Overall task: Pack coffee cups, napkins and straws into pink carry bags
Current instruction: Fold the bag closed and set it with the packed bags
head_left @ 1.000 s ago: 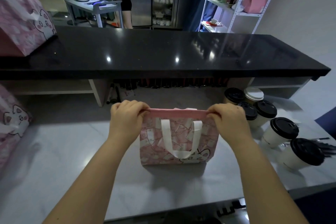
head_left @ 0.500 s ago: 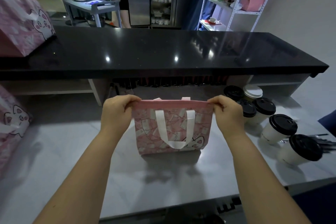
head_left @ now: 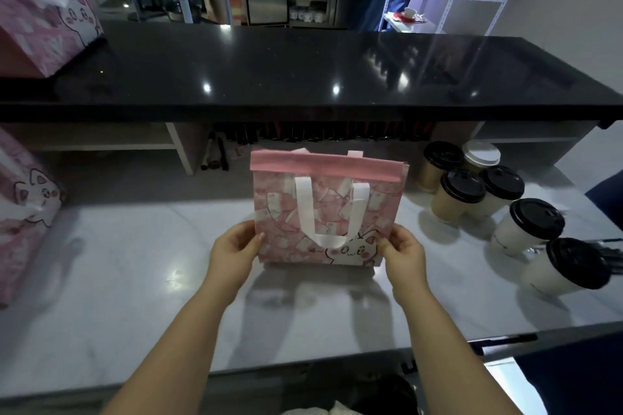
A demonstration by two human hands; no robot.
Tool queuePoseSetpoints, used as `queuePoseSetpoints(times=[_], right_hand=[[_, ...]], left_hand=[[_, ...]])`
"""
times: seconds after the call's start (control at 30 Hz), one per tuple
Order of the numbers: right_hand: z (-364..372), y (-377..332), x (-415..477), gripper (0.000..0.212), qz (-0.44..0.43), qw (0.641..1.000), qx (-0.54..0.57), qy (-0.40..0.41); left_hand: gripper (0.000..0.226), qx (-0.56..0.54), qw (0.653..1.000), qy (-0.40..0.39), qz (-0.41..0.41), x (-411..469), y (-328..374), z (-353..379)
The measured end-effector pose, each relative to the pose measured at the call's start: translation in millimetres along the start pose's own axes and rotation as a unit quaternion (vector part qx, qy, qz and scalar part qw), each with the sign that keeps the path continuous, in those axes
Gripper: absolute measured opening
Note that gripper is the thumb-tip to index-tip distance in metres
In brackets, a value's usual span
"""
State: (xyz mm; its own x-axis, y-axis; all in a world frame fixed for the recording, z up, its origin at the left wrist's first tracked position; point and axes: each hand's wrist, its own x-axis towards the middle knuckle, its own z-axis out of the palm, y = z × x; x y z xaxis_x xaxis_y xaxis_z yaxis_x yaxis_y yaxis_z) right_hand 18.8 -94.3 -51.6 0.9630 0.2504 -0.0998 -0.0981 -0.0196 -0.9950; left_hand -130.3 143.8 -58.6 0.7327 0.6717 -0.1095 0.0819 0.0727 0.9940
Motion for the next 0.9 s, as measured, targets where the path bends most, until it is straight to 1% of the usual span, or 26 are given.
queuePoseSetpoints(times=[0.07,0.13,0.2,0.27,0.3,0.4,0.53,0.63,0.77,0.83,0.9], right_hand=[[5,-3,4,0.030,-0.003,1.000,0.014,0.005],[1,-1,6,0.022,0.002,1.000,0.020,-0.004],[-10,8,7,0.016,0.028,0.999,-0.015,-0.006],[-20,24,3,0.016,0.068,0.996,-0.059,-0.001],[-23,30,1,0.017,0.081,0.994,-0.066,0.000],[-21,27,7,0.021,0.075,0.996,-0.050,-0.002],[0,0,29,0.026,0.050,0.998,0.018,-0.031],[18,-17,39,0.027,0.032,0.996,0.029,-0.072],[43,-37,42,0.030,0.035,0.986,0.036,-0.156],[58,-45,39,0.034,0.037,0.976,0.041,-0.212],[77,-52,31,0.036,0.036,0.961,0.042,-0.272]], left_hand=[[0.020,-0.022,0.999,0.022,-0.011,3,2,5],[0.017,-0.024,0.999,0.027,-0.016,2,-1,3],[0.017,0.016,0.999,0.031,-0.027,-4,-13,-3],[0.018,0.066,0.995,0.050,-0.048,-13,-28,-6],[0.018,0.070,0.994,0.064,-0.055,-18,-33,-5],[0.021,0.028,0.993,0.099,-0.051,-20,-34,3],[0.019,-0.021,0.986,0.165,0.004,-17,-10,11],[0.022,-0.031,0.971,0.234,0.030,-29,5,16],[0.018,-0.051,0.944,0.323,0.029,-58,16,9],[0.017,-0.072,0.924,0.374,0.035,-77,20,1],[0.016,-0.085,0.896,0.434,0.048,-97,24,-8]])
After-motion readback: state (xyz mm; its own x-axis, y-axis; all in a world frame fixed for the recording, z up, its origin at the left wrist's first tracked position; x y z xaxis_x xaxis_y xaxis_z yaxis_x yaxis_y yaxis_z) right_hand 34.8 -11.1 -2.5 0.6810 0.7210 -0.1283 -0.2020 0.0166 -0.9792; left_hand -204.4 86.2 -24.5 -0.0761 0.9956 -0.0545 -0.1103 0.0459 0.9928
